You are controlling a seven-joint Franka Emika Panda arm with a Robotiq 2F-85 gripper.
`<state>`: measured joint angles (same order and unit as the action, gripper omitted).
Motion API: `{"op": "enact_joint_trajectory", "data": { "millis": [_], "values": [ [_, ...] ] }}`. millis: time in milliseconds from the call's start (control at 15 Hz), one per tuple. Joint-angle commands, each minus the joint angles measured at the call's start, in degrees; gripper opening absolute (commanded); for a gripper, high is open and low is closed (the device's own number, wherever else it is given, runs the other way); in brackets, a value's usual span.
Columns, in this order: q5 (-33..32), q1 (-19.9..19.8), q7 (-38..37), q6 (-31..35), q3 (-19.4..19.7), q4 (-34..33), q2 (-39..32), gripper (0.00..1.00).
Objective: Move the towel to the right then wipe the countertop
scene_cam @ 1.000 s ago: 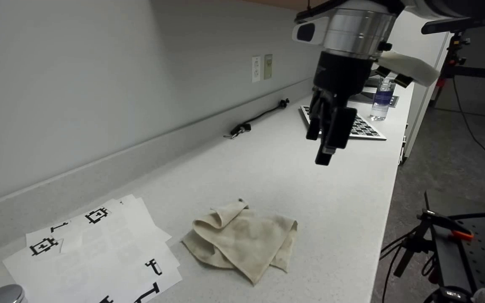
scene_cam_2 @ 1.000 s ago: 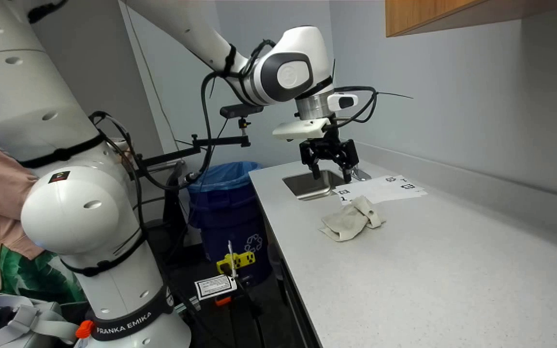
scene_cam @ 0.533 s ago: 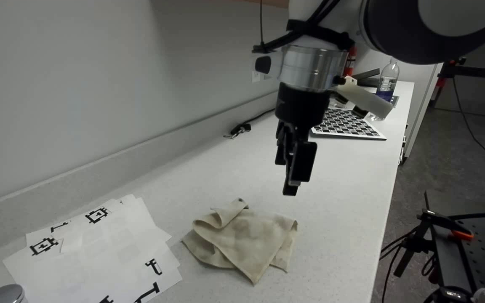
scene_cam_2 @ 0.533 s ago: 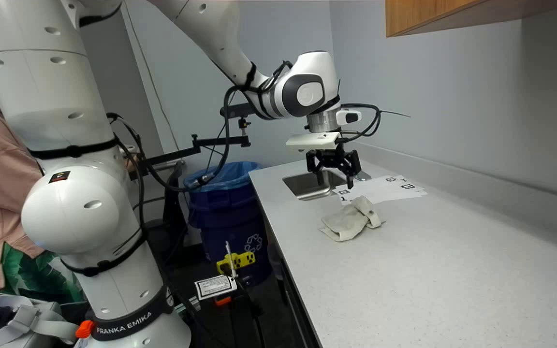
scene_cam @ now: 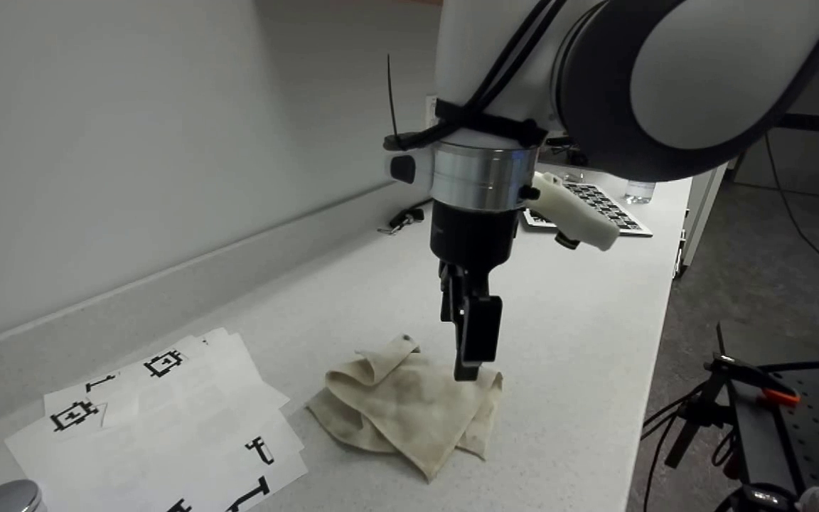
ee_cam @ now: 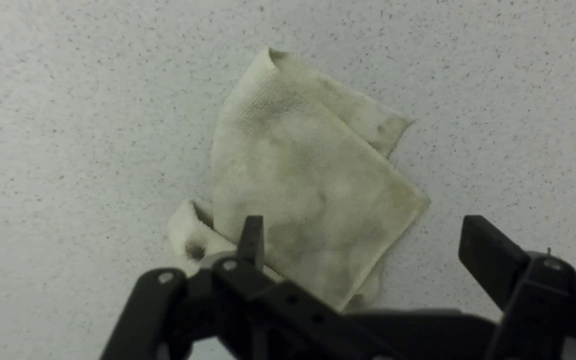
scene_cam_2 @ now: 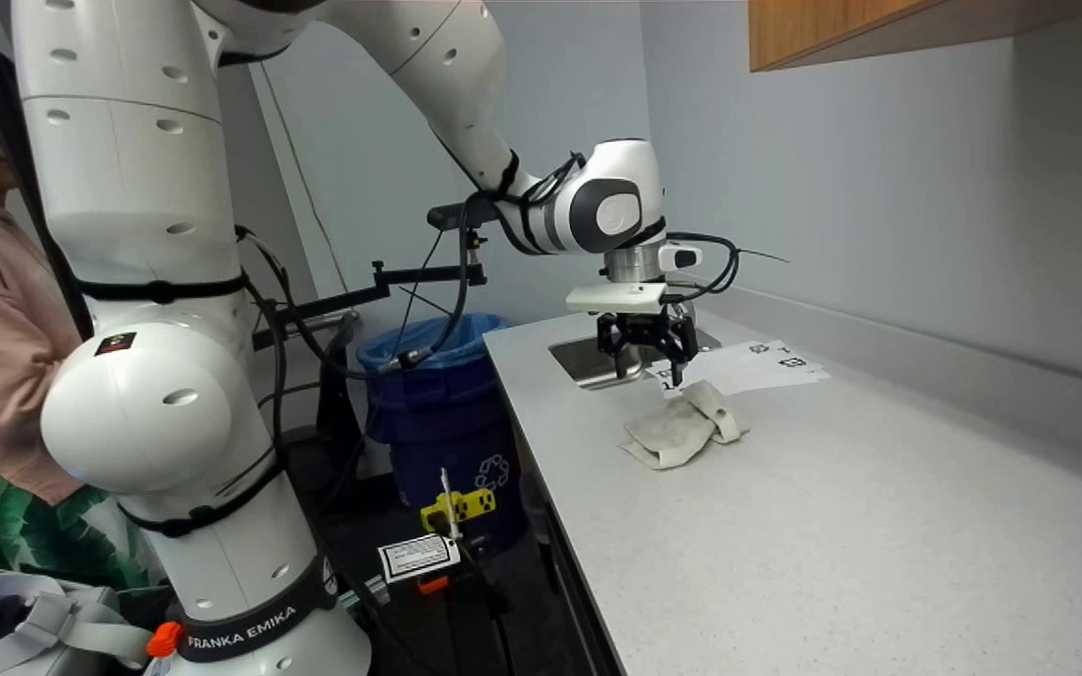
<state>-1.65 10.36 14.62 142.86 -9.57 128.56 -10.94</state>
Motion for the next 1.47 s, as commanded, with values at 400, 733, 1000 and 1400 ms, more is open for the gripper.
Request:
{"op": "enact_joint_trajectory", "data": {
  "millis": [400,733,1000,1400],
  "values": [
    [0.0,-1.1,-0.9,3.0,-0.1,-0.4,-1.6,1.0],
    [-0.1,-1.9,-0.6,6.9,0.1,-2.4,-6.3,1.0],
    [-0.9,-1.8,-0.3,8.5,-0.2,-5.2,-11.0,1.0],
    [-3.8,-1.1,0.1,10.0,-0.3,-10.5,-16.8,1.0]
  ]
}}
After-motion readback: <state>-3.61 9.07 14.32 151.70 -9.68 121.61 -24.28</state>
